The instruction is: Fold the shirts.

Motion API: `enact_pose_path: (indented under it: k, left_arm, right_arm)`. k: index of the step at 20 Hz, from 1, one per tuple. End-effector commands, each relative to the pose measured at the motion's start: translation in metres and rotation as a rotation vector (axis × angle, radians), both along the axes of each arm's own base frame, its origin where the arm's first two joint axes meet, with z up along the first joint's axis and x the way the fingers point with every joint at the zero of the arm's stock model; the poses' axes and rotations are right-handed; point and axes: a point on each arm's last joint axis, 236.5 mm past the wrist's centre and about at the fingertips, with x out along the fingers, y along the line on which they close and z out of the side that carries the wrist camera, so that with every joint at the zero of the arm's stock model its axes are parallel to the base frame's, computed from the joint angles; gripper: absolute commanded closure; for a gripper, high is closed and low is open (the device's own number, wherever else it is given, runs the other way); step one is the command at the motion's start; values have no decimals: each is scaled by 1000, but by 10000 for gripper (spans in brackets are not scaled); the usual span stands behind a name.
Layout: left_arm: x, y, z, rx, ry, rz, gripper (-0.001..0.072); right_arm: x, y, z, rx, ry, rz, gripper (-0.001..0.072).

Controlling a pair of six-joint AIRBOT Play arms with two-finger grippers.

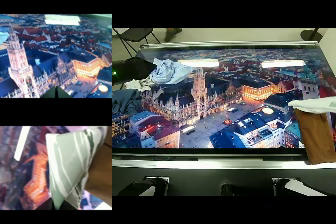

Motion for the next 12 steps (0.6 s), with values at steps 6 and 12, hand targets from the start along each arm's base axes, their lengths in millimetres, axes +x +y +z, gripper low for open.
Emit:
enact_pose_path:
  k: [6, 12]
  left_arm:
    - [0, 0, 0, 22, -13, -13, 683]
    - [0, 0, 0, 22, -13, -13, 682]
  right_arm:
    - [-167, -16, -82, -41, 757, -117, 667]
    - [-193, 16, -156, 51, 848, -96, 665]
